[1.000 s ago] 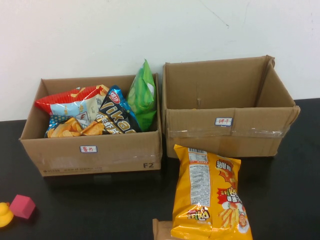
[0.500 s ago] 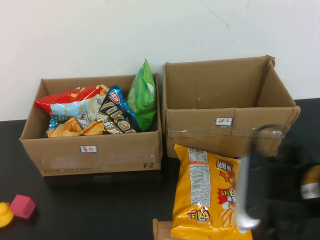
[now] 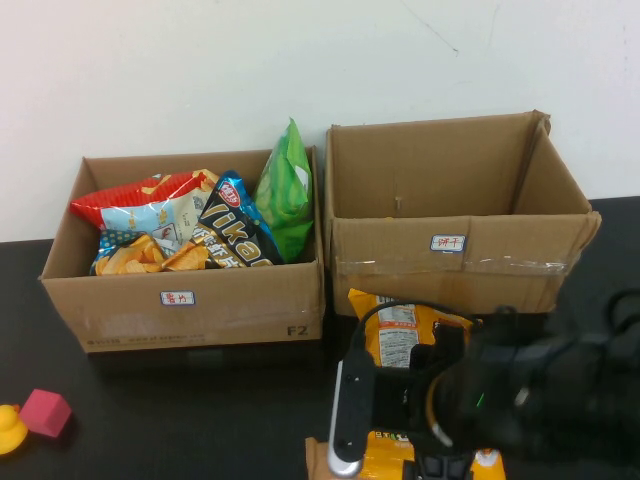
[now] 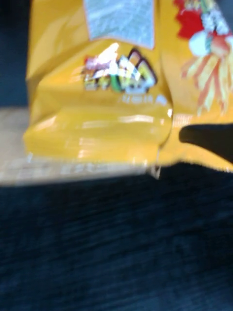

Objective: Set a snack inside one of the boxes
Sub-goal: Pick up the potato chip

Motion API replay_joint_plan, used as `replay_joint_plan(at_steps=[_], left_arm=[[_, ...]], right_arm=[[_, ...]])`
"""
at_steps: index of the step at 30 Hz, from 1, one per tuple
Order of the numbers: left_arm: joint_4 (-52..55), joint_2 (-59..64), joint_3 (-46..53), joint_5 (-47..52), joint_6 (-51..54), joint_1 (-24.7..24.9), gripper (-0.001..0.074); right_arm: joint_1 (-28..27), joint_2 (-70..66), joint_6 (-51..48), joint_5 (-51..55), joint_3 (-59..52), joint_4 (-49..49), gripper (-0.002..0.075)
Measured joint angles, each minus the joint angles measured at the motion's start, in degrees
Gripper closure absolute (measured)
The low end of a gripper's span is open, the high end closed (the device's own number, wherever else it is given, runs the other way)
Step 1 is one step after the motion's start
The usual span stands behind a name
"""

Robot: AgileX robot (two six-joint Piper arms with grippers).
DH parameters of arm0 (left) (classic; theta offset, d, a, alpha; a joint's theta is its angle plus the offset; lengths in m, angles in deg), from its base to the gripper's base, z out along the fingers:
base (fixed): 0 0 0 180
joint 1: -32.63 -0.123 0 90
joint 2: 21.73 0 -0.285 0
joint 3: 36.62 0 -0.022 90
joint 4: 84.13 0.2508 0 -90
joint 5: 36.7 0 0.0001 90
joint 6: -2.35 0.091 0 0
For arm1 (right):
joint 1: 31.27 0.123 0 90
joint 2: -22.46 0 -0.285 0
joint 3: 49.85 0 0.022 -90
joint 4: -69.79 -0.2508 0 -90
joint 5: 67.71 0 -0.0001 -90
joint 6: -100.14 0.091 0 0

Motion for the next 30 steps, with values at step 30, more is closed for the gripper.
replay_joint_plan(at_steps=[30], left_arm=[[0.0, 0.0, 0.0, 0.0, 0.1, 0.0, 0.0737]], right_arm=[[8.2, -9.2, 30.7, -6.3, 0.1, 25.8, 0.0120]])
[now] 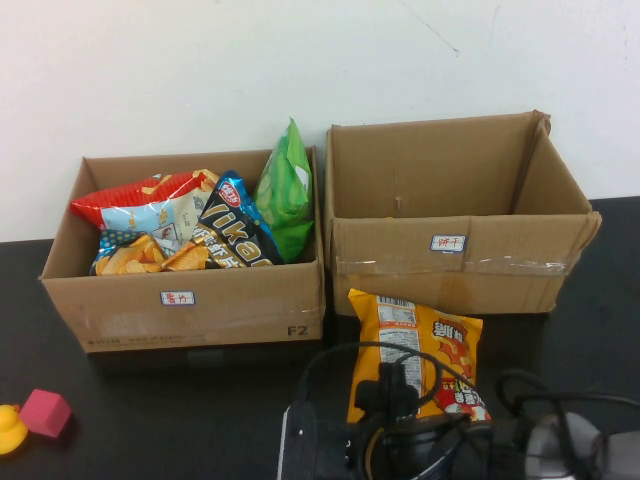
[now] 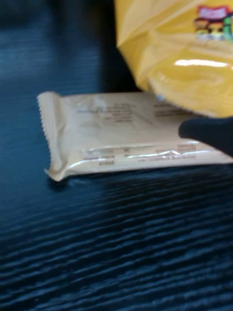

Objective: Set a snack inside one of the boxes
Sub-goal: Pick up the potato chip

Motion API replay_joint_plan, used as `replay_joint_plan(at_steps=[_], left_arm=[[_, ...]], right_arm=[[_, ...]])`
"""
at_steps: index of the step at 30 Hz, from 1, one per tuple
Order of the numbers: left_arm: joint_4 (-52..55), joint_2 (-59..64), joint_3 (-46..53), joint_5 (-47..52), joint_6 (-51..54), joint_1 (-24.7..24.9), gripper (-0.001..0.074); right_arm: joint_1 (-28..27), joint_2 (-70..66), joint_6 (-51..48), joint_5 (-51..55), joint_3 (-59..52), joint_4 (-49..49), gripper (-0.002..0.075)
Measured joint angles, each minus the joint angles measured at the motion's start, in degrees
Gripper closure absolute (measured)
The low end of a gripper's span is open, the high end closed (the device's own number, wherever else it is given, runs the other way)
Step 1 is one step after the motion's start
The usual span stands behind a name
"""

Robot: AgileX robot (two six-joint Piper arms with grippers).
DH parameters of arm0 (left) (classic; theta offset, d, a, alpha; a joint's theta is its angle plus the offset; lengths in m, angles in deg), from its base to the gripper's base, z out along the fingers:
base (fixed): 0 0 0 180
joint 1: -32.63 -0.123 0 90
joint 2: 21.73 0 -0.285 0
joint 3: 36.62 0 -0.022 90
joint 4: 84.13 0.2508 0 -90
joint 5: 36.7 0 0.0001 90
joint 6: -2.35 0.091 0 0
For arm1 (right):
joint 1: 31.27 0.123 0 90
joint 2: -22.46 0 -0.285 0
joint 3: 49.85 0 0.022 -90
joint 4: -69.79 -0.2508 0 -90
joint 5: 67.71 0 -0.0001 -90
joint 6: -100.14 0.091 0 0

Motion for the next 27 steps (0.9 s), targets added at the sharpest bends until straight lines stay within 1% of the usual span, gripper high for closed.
replay_joint_plan(at_steps=[4, 10, 17, 20, 22, 23, 24, 26, 27], left_arm=[[0.0, 0.0, 0.0, 0.0, 0.0, 0.0, 0.0737], [0.0, 0.0, 0.0, 0.0, 0.0, 0.0, 0.0737], [0.1, 0.0, 0.0, 0.0, -0.4, 0.0, 0.0737], [0.1, 0.0, 0.0, 0.1, -0.5, 0.0, 0.0737], [0.1, 0.0, 0.0, 0.1, -0.5, 0.0, 0.0737], [0.1, 0.0, 0.0, 0.1, -0.5, 0.0, 0.0737], [0.1, 0.0, 0.0, 0.1, -0.5, 0.0, 0.0737], [0.1, 0.0, 0.0, 0.1, -0.6, 0.0, 0.0737], [0.1, 0.0, 0.0, 0.1, -0.6, 0.0, 0.0737]], right_arm=[[-0.8, -2.7, -0.4, 0.0, 0.0, 4.0, 0.0118], [-5.0, -4.5, -0.4, 1.6, 0.6, 7.7, 0.0128], [-9.0, -4.5, 3.3, 3.1, 4.4, 12.3, 0.0166], [-10.3, -4.8, 5.9, 2.9, 5.0, 13.1, 0.0202], [-11.0, -5.5, 7.3, 2.9, 5.1, 13.2, 0.0251], [-11.2, -5.7, 7.7, 3.1, 5.1, 13.0, 0.0299], [-11.2, -6.0, 8.0, 3.4, 5.1, 12.7, 0.0365], [-11.3, -6.3, 8.1, 3.5, 5.1, 11.3, 0.0534], [-11.3, -6.3, 8.3, 3.5, 5.1, 10.5, 0.0596]])
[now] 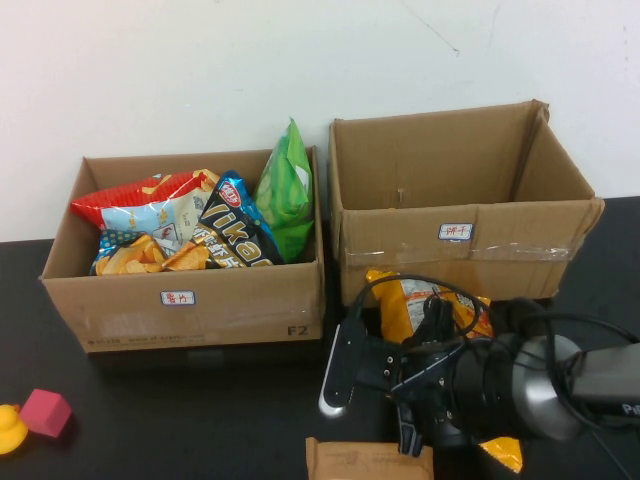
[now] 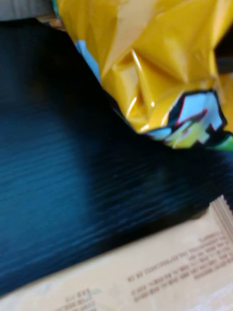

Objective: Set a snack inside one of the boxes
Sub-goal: Pick up the potato chip, then place the potato chip in the potato chip box

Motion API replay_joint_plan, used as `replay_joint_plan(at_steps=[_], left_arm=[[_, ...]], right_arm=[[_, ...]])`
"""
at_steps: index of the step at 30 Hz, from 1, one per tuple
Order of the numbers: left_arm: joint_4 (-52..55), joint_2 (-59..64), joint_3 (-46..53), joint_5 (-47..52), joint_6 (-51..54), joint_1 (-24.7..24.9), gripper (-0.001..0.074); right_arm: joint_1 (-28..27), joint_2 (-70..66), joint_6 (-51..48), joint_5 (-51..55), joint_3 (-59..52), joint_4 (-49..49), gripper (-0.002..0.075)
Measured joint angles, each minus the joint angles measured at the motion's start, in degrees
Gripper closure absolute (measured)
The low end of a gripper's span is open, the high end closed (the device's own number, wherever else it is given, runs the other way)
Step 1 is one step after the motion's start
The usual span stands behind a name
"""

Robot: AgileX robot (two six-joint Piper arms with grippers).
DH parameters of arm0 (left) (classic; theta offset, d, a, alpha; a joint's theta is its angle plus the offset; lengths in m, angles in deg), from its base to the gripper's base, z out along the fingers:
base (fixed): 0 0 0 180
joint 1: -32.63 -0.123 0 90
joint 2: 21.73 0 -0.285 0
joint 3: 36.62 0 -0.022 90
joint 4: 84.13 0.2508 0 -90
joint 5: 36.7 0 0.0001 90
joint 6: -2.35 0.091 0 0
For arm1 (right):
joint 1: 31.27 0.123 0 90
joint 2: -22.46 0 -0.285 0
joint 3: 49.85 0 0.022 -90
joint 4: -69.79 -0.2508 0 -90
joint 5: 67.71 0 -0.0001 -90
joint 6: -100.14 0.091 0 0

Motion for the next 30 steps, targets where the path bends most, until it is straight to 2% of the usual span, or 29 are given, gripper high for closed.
replay_joint_plan(at_steps=[3, 10, 14, 18, 26, 30], left_arm=[[0.0, 0.0, 0.0, 0.0, 0.0, 0.0, 0.0737], [0.0, 0.0, 0.0, 0.0, 0.0, 0.0, 0.0737], [0.0, 0.0, 0.0, 0.0, 0.0, 0.0, 0.0737], [0.0, 0.0, 0.0, 0.0, 0.0, 0.0, 0.0737], [0.0, 0.0, 0.0, 0.0, 0.0, 0.0, 0.0737], [0.0, 0.0, 0.0, 0.0, 0.0, 0.0, 0.0737]], right_arm=[[0.1, 1.5, 0.2, 0.0, 0.0, -1.9, 0.0675], [4.6, 14.5, 0.4, -2.3, 0.0, -9.2, 0.0708], [6.7, 22.8, 0.6, -10.4, 0.0, -13.8, 0.0716], [6.7, 24.9, 2.3, -20.9, 1.6, -14.1, 0.0718], [1.4, 18.0, 3.2, -27.6, 16.7, -11.6, 0.0718], [-1.9, 11.4, 8.2, -31.1, 27.9, -11.6, 0.0719]])
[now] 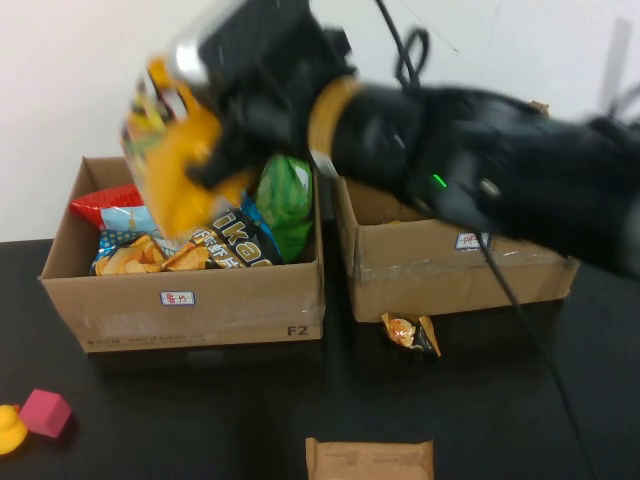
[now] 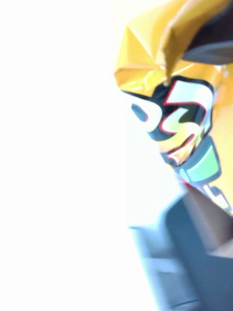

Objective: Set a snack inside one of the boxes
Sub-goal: Place the potato chip in the potato chip box, then pick up the biscuit

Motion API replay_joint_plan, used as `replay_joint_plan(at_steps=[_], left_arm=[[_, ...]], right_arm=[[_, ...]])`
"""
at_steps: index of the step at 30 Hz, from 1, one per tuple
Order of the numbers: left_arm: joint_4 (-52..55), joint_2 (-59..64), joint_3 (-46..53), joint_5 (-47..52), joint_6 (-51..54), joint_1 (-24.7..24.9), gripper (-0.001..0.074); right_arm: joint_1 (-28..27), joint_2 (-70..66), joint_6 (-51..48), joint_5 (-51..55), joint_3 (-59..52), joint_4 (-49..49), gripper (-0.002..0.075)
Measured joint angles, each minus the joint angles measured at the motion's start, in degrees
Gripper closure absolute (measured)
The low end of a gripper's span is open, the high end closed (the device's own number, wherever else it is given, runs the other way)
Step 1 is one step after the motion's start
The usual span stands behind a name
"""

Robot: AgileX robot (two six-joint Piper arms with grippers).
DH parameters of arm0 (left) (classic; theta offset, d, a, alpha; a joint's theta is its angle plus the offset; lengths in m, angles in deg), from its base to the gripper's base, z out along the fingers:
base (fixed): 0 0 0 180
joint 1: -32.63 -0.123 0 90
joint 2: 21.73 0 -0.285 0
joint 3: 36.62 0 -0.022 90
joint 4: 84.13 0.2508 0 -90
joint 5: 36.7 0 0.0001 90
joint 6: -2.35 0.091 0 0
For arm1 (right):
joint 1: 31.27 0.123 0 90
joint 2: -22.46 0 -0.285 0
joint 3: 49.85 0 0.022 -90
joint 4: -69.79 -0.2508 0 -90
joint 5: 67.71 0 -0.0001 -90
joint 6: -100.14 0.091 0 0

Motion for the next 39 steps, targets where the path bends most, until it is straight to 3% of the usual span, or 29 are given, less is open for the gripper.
replay_joint_plan(at_steps=[9, 14, 17, 22, 25, 32, 36, 39], left_arm=[[0.0, 0.0, 0.0, 0.0, 0.0, 0.0, 0.0737], [0.0, 0.0, 0.0, 0.0, 0.0, 0.0, 0.0737], [0.0, 0.0, 0.0, 0.0, 0.0, 0.0, 0.0737], [0.0, 0.0, 0.0, 0.0, 0.0, 0.0, 0.0737], [0.0, 0.0, 0.0, 0.0, 0.0, 0.0, 0.0737], [0.0, 0.0, 0.0, 0.0, 0.0, 0.0, 0.0737], [0.0, 0.0, 0.0, 0.0, 0.0, 0.0, 0.0737], [0.0, 0.0, 0.0, 0.0, 0.0, 0.0, 0.0737]], right_arm=[[-4.4, -20.4, 23.6, -10.0, 20.9, 3.1, 0.0719], [-5.2, -29.6, 30.6, -7.2, 25.0, 10.7, 0.0699], [-6.1, -31.8, 33.8, -4.2, 25.0, 17.3, 0.0570], [-7.8, -31.1, 40.2, -2.7, 25.1, 25.5, 0.0158], [-8.9, -29.8, 43.9, -2.1, 25.1, 28.1, 0.0071], [-11.3, -24.3, 48.2, -1.7, 25.2, 39.0, 0.0078], [-11.8, -22.1, 52.4, -1.9, 25.4, 46.6, 0.0148], [-12.3, -21.7, 56.0, -5.1, 25.4, 48.6, 0.0243]])
